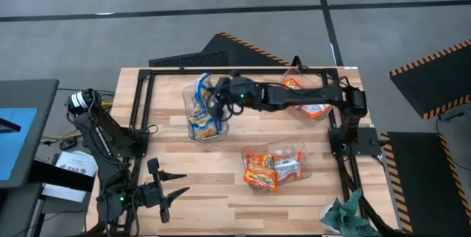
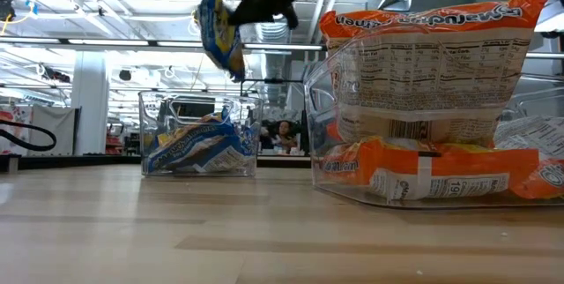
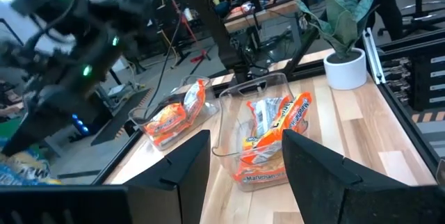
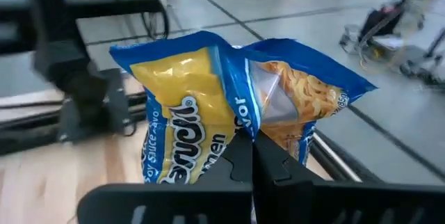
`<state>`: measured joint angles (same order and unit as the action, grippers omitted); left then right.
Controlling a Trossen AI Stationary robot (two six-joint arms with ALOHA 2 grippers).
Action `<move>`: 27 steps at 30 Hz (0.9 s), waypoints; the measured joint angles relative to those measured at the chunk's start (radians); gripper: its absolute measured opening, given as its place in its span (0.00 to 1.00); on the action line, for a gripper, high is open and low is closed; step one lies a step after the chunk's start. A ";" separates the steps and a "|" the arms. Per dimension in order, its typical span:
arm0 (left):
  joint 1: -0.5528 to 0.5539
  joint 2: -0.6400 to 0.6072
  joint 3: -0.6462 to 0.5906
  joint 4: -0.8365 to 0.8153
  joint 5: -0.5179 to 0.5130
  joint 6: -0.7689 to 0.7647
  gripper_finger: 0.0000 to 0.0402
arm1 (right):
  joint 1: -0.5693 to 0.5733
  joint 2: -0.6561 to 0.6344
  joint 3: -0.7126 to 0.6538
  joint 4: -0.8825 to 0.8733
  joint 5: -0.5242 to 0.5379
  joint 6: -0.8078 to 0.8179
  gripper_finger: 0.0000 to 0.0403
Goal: Sort Maruchan noodles
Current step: Put the blue noodle pack into the middle transparent bin, then return to Home Position
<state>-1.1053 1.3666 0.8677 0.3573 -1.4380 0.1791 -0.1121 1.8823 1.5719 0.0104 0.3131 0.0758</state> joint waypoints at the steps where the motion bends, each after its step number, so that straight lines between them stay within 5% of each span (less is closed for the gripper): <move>1: 0.000 0.000 0.000 0.000 0.000 0.000 0.42 | -0.008 0.018 -0.004 0.033 0.000 0.022 0.02; 8: 0.001 0.000 0.000 0.001 0.001 -0.001 0.42 | -0.046 0.094 -0.007 0.099 -0.002 0.183 0.12; 18: 0.001 0.000 0.000 0.000 0.001 -0.007 0.42 | -0.054 0.084 -0.008 0.050 -0.001 0.125 0.38; 27: 0.010 0.000 0.000 0.000 0.001 -0.043 0.42 | 0.005 -0.148 -0.006 -0.540 0.000 0.029 0.55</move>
<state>-1.0949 1.3666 0.8677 0.3573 -1.4368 0.1362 -0.1070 1.7339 1.5661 -0.5297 0.3130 0.1043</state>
